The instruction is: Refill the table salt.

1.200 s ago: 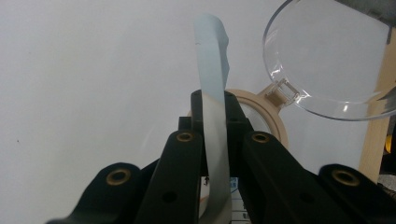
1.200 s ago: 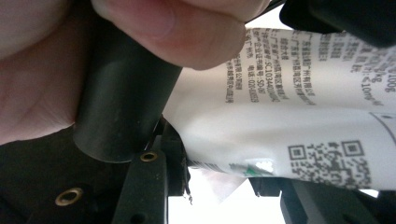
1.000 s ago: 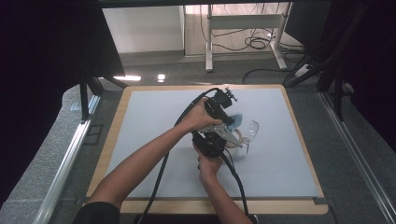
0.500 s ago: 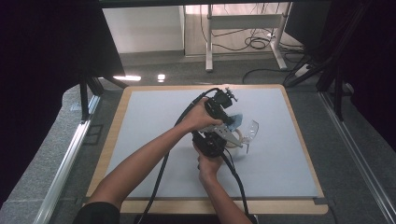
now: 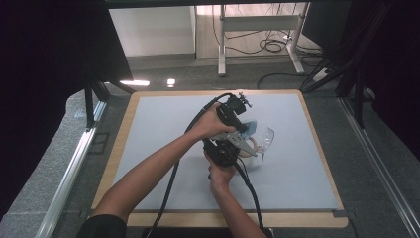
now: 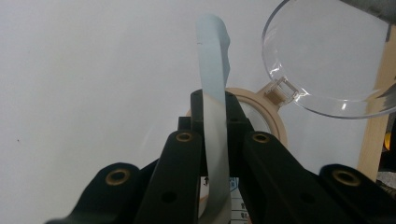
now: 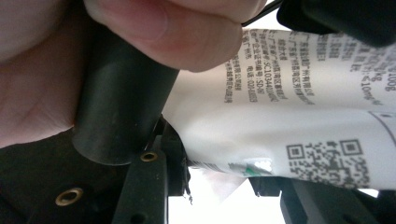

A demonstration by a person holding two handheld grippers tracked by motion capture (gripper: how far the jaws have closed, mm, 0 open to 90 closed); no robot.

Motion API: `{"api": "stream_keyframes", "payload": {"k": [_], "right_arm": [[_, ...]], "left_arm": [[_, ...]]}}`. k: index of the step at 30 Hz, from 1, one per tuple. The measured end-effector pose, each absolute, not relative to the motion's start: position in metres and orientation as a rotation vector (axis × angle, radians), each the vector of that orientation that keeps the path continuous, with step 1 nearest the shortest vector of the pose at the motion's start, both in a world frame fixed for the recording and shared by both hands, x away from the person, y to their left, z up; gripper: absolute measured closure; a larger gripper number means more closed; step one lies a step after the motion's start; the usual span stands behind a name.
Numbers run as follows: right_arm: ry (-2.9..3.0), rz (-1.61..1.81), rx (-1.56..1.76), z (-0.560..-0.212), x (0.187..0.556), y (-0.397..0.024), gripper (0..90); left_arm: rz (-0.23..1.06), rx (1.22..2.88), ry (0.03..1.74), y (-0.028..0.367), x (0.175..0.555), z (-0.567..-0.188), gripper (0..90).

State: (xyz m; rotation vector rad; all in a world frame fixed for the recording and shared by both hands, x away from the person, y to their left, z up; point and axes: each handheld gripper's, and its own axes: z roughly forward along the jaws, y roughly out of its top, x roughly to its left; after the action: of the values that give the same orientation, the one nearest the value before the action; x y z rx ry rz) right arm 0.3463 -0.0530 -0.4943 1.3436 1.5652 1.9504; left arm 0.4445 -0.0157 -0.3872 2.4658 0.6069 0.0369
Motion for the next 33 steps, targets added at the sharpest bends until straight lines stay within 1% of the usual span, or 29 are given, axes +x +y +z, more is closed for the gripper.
{"api": "stream_keyframes", "payload": {"k": [33], "right_arm": [[1.564,1.957,1.345,-0.4938,0.3466,-0.0547,64.2]], "left_arm": [[0.038,2.471,0.605,-0.0179,0.4442,-0.3868,87.5]]}}
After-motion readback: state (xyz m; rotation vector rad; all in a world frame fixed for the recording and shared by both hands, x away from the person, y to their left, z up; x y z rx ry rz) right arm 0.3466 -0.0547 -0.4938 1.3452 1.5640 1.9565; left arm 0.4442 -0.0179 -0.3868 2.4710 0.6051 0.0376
